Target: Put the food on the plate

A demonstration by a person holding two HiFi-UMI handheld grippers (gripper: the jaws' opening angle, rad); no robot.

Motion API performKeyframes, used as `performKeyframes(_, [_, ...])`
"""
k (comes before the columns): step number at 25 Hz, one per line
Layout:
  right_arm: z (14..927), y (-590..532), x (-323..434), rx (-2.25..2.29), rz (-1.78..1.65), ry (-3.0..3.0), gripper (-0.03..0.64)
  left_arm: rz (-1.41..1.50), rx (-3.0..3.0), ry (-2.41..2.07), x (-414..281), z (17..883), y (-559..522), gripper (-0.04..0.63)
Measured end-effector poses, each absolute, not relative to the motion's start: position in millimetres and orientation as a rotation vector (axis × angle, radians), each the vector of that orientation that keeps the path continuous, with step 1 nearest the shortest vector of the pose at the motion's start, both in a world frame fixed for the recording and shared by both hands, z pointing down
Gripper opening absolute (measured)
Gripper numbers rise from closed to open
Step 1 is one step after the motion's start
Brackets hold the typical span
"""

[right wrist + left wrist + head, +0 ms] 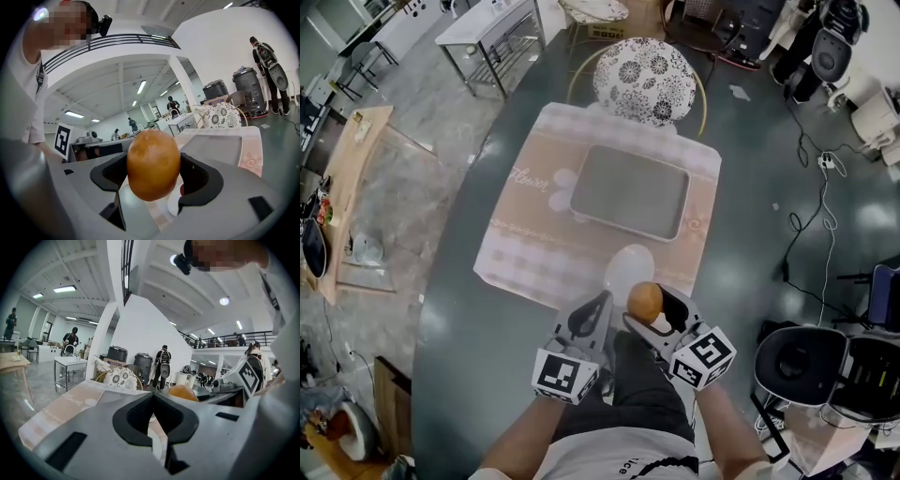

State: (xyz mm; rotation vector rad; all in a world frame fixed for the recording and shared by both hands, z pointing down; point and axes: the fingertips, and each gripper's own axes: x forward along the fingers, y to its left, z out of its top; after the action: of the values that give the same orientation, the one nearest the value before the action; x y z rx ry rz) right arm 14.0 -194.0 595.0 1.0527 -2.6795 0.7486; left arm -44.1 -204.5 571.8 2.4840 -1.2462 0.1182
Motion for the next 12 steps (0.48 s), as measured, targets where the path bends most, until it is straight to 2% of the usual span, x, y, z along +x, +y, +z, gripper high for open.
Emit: performKeyframes(12, [692.5, -210.5, 16.8, 1.037, 0.667, -2.556, 0.327, 0.126, 2.459, -1.243, -40.8, 644.0, -221.5, 0.006])
